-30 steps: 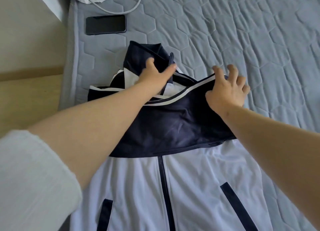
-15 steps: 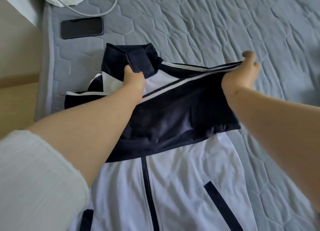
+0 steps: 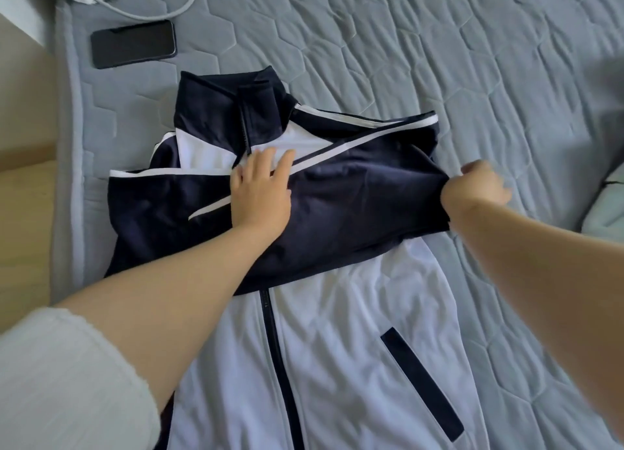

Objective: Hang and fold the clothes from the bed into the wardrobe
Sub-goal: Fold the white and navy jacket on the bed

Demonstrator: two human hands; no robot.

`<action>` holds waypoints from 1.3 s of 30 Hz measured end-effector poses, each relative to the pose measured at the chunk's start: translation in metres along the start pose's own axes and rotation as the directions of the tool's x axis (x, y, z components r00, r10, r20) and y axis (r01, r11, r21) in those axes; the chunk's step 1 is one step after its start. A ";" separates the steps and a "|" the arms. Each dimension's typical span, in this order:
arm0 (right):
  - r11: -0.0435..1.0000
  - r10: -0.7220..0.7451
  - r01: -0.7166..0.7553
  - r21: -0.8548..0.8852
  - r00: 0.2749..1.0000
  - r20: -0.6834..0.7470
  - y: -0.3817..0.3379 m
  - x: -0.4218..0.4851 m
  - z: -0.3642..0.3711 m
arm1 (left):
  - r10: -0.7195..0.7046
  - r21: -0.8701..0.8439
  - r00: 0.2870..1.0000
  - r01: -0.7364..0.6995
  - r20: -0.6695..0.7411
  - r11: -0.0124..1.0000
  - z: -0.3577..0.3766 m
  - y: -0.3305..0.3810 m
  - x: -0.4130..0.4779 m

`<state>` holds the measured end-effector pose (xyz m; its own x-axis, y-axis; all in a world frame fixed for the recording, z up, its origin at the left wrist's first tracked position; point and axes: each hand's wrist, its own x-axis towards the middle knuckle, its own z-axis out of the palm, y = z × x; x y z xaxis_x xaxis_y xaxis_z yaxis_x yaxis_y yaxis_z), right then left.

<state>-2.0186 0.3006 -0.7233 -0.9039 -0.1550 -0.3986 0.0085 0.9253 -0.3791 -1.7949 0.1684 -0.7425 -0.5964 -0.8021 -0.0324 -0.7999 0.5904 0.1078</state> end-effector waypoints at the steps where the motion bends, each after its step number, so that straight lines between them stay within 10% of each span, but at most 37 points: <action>1: 0.997 -0.065 0.062 -0.046 0.997 -0.049 0.002 -0.010 0.000 | -0.035 -0.015 0.999 0.034 -0.038 0.999 -0.001 -0.004 -0.009; 4: 0.977 -0.214 0.211 -0.036 0.972 -0.102 0.001 -0.047 0.006 | -0.189 -0.075 0.982 0.189 0.000 0.979 -0.006 -0.014 -0.038; 10: 0.794 -0.495 0.568 -0.216 0.811 0.312 0.017 -0.117 0.038 | -0.524 -0.128 0.847 0.531 0.083 0.838 -0.013 -0.034 -0.081; 15: 0.684 -0.538 0.674 -0.279 0.724 0.432 0.027 -0.142 0.054 | -0.778 -0.233 0.541 0.841 0.320 0.489 -0.021 -0.064 -0.089; 19: 0.724 -0.539 0.644 -0.245 0.751 0.381 0.022 -0.146 0.057 | -0.724 -0.573 0.603 0.740 0.334 0.352 -0.028 -0.083 -0.090; 24: 0.710 -0.601 0.688 -0.150 0.703 0.380 0.031 -0.162 0.053 | -0.733 -0.535 0.662 0.682 0.160 0.499 -0.047 -0.123 -0.097; 27: 0.685 -0.588 0.703 -0.192 0.689 0.424 0.042 -0.178 0.046 | -0.642 -0.086 0.708 0.689 0.294 0.720 -0.057 -0.128 -0.116; 31: 0.623 -0.526 0.735 -0.268 0.647 0.552 0.070 -0.207 0.035 | -0.167 0.003 0.975 0.169 0.147 0.986 -0.059 -0.085 -0.169; 39: 0.436 -0.499 0.845 -0.310 0.514 0.698 0.161 -0.264 0.021 | 0.306 -0.269 0.783 -0.183 0.542 0.946 -0.021 -0.004 -0.313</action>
<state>-1.7698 0.4833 -0.6965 -0.1703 -0.7831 -0.5981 -0.8927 0.3796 -0.2429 -1.6035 0.4156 -0.7116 -0.7481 -0.3985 -0.5306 -0.6289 0.6810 0.3752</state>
